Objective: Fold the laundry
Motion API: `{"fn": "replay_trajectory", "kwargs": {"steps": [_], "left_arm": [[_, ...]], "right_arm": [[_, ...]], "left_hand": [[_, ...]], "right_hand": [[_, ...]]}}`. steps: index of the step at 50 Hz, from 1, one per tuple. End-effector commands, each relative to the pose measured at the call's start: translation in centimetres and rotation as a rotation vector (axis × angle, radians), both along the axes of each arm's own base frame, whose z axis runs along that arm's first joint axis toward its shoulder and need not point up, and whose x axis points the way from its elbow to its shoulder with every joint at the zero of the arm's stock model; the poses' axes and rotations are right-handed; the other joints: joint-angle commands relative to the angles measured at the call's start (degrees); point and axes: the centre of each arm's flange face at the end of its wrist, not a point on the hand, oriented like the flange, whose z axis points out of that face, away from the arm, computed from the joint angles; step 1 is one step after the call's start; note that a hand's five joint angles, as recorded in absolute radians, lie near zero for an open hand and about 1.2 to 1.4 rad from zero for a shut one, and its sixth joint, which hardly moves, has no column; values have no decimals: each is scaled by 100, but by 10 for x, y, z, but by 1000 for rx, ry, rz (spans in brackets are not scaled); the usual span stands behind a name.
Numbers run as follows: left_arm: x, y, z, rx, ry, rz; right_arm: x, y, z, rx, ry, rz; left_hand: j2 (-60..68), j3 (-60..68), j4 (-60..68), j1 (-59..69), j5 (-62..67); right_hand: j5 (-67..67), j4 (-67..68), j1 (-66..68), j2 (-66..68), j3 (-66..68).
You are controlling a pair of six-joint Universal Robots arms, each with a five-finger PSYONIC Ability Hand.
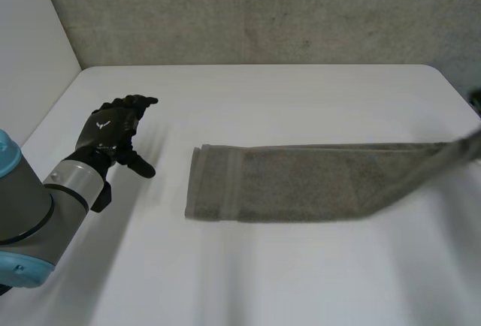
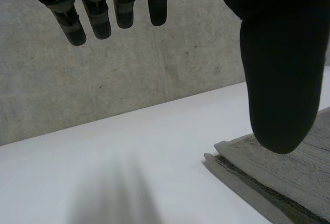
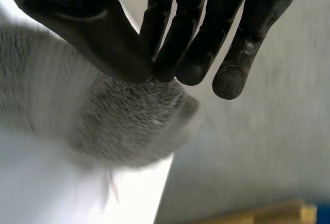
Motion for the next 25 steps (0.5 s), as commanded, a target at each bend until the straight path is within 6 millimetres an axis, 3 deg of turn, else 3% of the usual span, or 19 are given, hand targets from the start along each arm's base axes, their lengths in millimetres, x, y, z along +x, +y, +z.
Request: {"fn": "replay_trajectory", "kwargs": {"steps": [1, 2, 4, 5, 6, 7, 9, 10, 12, 13, 14, 15, 17, 18, 20, 21, 22, 24, 25], "left_arm": [[0, 1, -1, 4, -3, -1], [0, 1, -1, 3, -2, -1], [0, 1, -1, 3, -2, -1], [0, 2, -1, 4, -3, -1], [0, 2, -2, 4, -3, -1], [0, 2, -2, 4, -3, -1], [0, 2, -2, 5, -3, 1], [0, 2, -2, 5, -4, -1], [0, 2, -2, 5, -4, -3], [0, 2, -3, 6, -5, -1], [0, 2, -3, 6, -5, -1], [0, 2, -3, 8, -5, -3], [0, 2, -4, 10, -7, -3], [-1, 2, -5, 15, -8, -4], [-1, 2, -5, 15, -8, -4], [-1, 2, -6, 16, -9, -4], [-1, 2, -6, 16, -9, -4], [-1, 3, -6, 16, -9, -6], [-1, 3, -6, 16, -9, -6]], "right_arm": [[159, 59, 28, -100, -3, 394], [159, 59, 28, -100, -3, 395], [223, 104, 15, -92, -4, 576], [223, 104, 15, -92, -4, 577], [249, 128, 6, -78, -3, 657], [249, 128, 6, -78, -3, 658], [282, 163, -20, -28, 10, 773], [282, 164, -20, -28, 10, 774], [300, 188, -49, 31, 38, 842], [300, 188, -49, 31, 39, 842], [307, 199, -66, 65, 56, 873], [307, 199, -66, 66, 56, 873], [312, 212, -90, 114, 89, 904], [312, 212, -90, 114, 89, 904], [310, 214, -99, 140, 105, 903], [310, 214, -99, 140, 105, 903], [309, 214, -95, 138, 93, 896], [307, 214, -87, 132, 73, 890], [303, 213, -72, 117, 33, 878]], "left_hand": [[49, 49, 50, -3, -180], [49, 49, 50, -3, -180], [49, 49, 50, -3, -180], [49, 49, 50, -3, -180], [49, 49, 50, -3, -180], [49, 49, 50, -3, -180], [49, 49, 50, -3, -180], [49, 49, 50, -3, -180], [49, 49, 50, -3, -180], [49, 49, 50, -3, -180], [49, 49, 50, -3, -180], [49, 49, 50, -3, -180], [49, 49, 50, -3, -180], [49, 49, 50, -3, -180], [49, 49, 50, -3, -180], [49, 49, 50, -3, -180], [49, 49, 50, -3, -180], [49, 49, 50, -3, -180], [49, 49, 50, -3, -180]], "right_hand": [[318, 335, 438, 270, 308], [318, 335, 438, 270, 308], [318, 335, 438, 270, 308], [318, 335, 438, 270, 308], [318, 335, 438, 270, 308], [318, 335, 438, 270, 308], [318, 335, 438, 270, 308], [318, 335, 438, 270, 308], [318, 335, 438, 270, 308], [318, 335, 438, 270, 308], [318, 335, 438, 270, 308], [318, 335, 438, 270, 308], [318, 335, 438, 270, 308], [318, 335, 438, 270, 308], [-5598, -5582, -5478, -5646, -5608], [-5631, -5614, -5510, -5678, -5640], [-6682, -6665, -6562, -6730, -6692], [-6682, -6665, -6562, -6730, -6692], [-6682, -6665, -6562, -6730, -6692]]}}
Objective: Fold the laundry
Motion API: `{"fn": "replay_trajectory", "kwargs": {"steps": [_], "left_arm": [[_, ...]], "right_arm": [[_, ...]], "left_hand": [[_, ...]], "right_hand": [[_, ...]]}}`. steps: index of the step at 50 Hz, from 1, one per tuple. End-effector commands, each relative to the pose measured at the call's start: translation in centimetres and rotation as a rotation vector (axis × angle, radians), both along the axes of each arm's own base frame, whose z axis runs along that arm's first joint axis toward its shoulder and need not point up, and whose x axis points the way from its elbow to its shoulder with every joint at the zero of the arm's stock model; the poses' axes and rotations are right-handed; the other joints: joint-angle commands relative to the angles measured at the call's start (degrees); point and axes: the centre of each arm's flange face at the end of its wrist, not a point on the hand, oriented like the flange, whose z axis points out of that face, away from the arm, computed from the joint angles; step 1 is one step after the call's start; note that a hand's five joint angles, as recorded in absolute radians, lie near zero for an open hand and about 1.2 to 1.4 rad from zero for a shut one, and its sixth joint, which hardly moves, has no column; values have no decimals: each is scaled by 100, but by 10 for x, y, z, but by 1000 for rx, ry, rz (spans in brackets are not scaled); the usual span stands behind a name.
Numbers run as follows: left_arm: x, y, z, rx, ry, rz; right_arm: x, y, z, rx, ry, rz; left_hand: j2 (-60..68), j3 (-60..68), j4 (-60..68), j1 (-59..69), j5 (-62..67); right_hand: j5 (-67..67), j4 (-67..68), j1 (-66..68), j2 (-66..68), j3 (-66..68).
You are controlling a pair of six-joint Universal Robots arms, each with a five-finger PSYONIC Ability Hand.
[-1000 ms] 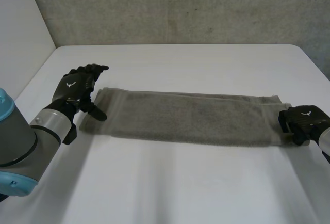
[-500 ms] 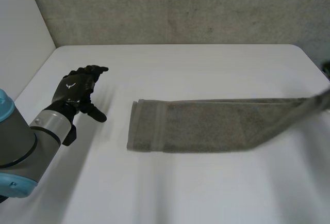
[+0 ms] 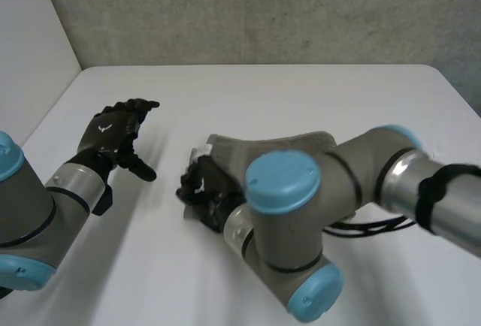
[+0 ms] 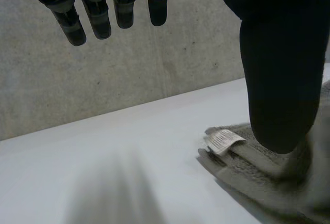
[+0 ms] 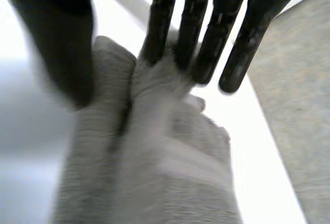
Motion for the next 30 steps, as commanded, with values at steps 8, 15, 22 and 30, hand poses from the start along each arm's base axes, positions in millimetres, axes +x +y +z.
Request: {"fn": "replay_trajectory", "kwargs": {"steps": [8, 15, 22, 30], "left_arm": [[-2, 3, -3, 9, -3, -7], [-6, 7, -5, 12, -4, -22], [-6, 7, -6, 9, -4, -24], [-9, 10, -8, 14, -6, -35]], "right_arm": [[-66, -39, 79, 149, -305, -240], [-119, -59, 51, 287, -280, -413], [-174, -76, 2, 418, -204, -530], [-190, -99, -8, 285, -148, -563]], "left_hand": [[49, 49, 51, -3, -180], [49, 49, 51, -3, -180], [49, 49, 51, -3, -180], [49, 49, 51, -3, -180]], "right_hand": [[-2689, -2860, -2643, -2826, -2852], [-2689, -2860, -2643, -2826, -2852], [-2689, -2860, -2643, -2826, -2852], [3190, 3019, 3235, 3052, 3026]]}}
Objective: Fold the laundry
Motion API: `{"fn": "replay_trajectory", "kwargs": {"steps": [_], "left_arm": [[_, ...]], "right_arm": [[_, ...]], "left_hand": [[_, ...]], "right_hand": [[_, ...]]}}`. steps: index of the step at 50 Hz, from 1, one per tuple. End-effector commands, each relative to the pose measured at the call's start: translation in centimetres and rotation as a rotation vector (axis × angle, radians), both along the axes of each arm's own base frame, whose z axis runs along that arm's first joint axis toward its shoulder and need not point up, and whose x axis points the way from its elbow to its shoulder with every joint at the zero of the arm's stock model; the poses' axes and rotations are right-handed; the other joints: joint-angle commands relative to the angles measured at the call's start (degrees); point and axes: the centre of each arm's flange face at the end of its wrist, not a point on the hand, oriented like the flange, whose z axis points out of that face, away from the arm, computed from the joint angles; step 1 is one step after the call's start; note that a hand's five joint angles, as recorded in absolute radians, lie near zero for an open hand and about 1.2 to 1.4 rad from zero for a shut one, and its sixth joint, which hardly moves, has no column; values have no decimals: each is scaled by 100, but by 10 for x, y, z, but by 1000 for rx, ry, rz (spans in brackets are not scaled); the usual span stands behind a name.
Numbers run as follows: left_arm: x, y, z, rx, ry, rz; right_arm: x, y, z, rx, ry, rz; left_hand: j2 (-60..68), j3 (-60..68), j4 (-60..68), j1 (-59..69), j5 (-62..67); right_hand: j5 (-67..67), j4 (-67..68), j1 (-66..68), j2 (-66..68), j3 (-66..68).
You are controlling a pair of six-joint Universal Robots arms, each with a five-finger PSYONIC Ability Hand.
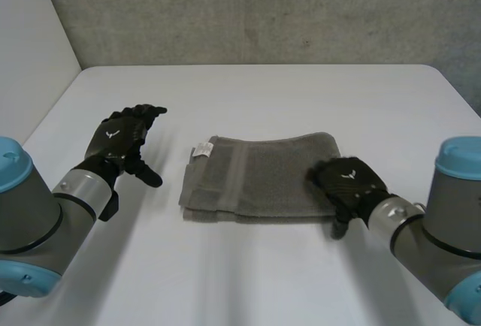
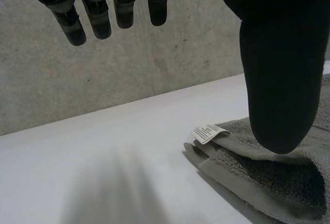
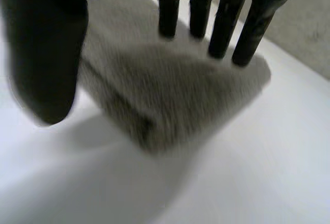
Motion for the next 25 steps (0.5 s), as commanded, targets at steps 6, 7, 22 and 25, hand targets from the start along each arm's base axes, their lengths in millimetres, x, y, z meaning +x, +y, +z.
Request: {"fn": "replay_trajectory", "kwargs": {"steps": [6, 7, 22, 25], "left_arm": [[-3, 3, -1, 5, -1, -13], [-3, 3, -1, 5, -1, -13], [-4, 4, 1, -3, 2, -14], [-4, 4, 1, -3, 2, -14]], "right_arm": [[-13, -34, 14, -256, 180, -10], [-9, -39, 22, -301, 199, -13], [154, 72, 34, -572, 145, 533], [170, 103, 12, -583, 201, 655]], "left_hand": [[49, 49, 51, -3, -180], [49, 49, 51, -3, -180], [49, 49, 51, -3, -180], [49, 49, 51, -3, -180]], "right_hand": [[5432, 5424, 5424, 5395, 5420], [5432, 5424, 5424, 5395, 5420], [5432, 5424, 5424, 5395, 5420], [5432, 5424, 5424, 5395, 5420]]}}
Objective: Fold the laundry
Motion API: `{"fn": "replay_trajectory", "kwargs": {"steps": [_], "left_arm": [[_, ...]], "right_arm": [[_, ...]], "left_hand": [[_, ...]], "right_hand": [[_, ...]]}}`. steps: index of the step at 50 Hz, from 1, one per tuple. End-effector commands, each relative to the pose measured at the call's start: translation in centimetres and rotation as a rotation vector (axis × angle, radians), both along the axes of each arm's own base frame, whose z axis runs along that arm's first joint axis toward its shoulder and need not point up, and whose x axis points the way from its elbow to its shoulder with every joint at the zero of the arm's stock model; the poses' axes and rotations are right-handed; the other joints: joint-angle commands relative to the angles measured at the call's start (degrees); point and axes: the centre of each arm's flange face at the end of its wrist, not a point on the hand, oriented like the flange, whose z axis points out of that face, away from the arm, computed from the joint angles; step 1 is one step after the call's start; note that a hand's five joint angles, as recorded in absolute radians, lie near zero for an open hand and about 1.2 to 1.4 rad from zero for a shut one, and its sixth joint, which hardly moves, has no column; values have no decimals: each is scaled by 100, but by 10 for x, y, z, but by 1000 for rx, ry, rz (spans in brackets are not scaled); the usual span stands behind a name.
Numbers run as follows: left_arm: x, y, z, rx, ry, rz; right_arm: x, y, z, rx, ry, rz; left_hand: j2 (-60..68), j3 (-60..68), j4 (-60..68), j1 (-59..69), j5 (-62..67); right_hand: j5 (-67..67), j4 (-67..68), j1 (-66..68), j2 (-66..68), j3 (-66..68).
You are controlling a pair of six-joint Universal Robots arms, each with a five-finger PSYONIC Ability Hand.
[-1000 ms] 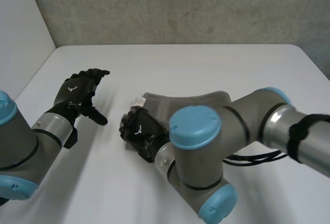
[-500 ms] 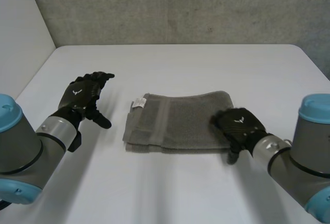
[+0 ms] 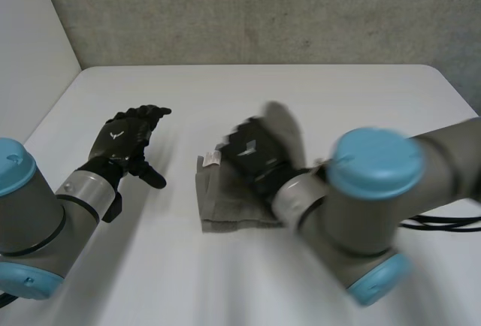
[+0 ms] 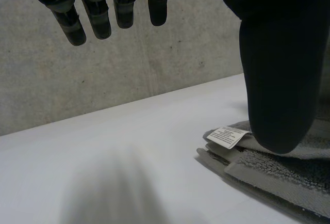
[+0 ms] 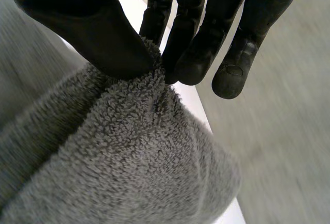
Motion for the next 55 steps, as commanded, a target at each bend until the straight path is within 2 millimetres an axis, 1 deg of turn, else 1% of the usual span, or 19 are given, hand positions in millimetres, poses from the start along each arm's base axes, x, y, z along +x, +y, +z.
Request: {"fn": "replay_trajectory", "kwargs": {"steps": [1, 6, 7, 8, 9, 10, 18, 24, 31, 39, 42, 46, 48, 49, 50, 51, 53, 54, 55], "left_arm": [[0, 0, 1, -2, 1, 0], [0, 0, 2, -7, 2, 0], [0, 0, 2, -7, 2, 1], [1, 0, 3, -8, 2, 3], [1, 0, 3, -8, 2, 3], [0, 0, 4, -10, 4, 3], [-10, 1, 15, -37, 25, -22], [-28, 4, 24, -52, 28, -16], [-62, 20, -12, 77, -43, -84], [-71, 24, -58, 184, -118, -101], [-72, 23, -59, 187, -118, -100], [-73, 20, -42, 154, -98, -98], [-73, 20, -1, 78, -58, -98], [-73, 20, -1, 78, -58, -98], [-72, 21, 21, 39, -37, -96], [-72, 21, 22, 39, -37, -96], [-68, 24, 68, -27, 5, -87], [-67, 24, 68, -27, 5, -87], [-65, 28, 92, -57, 21, -87]], "right_arm": [[41, 66, -44, -49, 150, 231], [39, 72, -56, -37, 193, 234], [37, 70, -52, -30, 180, 221], [37, 70, -52, -30, 180, 221], [33, 67, -42, -18, 153, 198], [28, 60, -26, -2, 99, 161], [-17, 7, 26, 235, -219, -67], [-43, -27, 31, 400, -384, -196], [-46, -51, 8, 569, -426, -189], [-41, -62, -44, 759, -351, -256], [-41, -63, -50, 777, -328, -268], [-42, -65, -38, 755, -343, -264], [-46, -69, 2, 672, -408, -246], [-46, -69, 2, 672, -408, -246], [-51, -71, 22, 630, -442, -246], [-56, -72, 43, 583, -479, -253], [-63, -74, 65, 527, -521, -274], [-63, -74, 65, 526, -521, -274], [-73, -75, 90, 454, -572, -309]], "left_hand": [[49, 49, 51, -3, -180], [49, 49, 51, -3, -180], [49, 49, 51, -3, -180], [49, 49, 51, -3, -180], [49, 49, 51, -3, -180], [49, 49, 51, -3, -180], [49, 49, 51, -3, -180], [49, 49, 51, -3, -180], [49, 49, 51, -3, -180], [49, 49, 51, -3, -180], [49, 49, 51, -3, -180], [49, 49, 51, -3, -180], [49, 49, 51, -3, -180], [49, 49, 51, -3, -180], [49, 49, 51, -3, -180], [49, 49, 51, -3, -180], [54, 53, 56, 2, -175], [54, 53, 56, 2, -175], [54, 53, 56, 2, -175]], "right_hand": [[334, 327, 469, 411, 308], [-131, -138, 4, -54, -157], [-3245, -3252, -3110, -3168, -3271], [-3276, -3283, -3142, -3199, -3302], [-6058, -6064, -5923, -5981, -6083], [-6666, -6673, -6531, -6589, -6692], [-6666, -6673, -6531, -6589, -6692], [-6666, -6673, -6531, -6589, -6692], [-6666, -6673, -6531, -6589, -6692], [-6666, -6673, -6531, -6589, -6692], [-6666, -6673, -6531, -6589, -6692], [-6666, -6673, -6531, -6589, -6692], [-6666, -6673, -6531, -6589, -6692], [-6666, -6673, -6531, -6589, -6692], [-6666, -6673, -6531, -6589, -6692], [-6666, -6673, -6531, -6589, -6692], [-6666, -6673, -6531, -6589, -6692], [-6666, -6673, -6531, -6589, -6692], [-6666, -6673, -6531, -6589, -6692]]}}
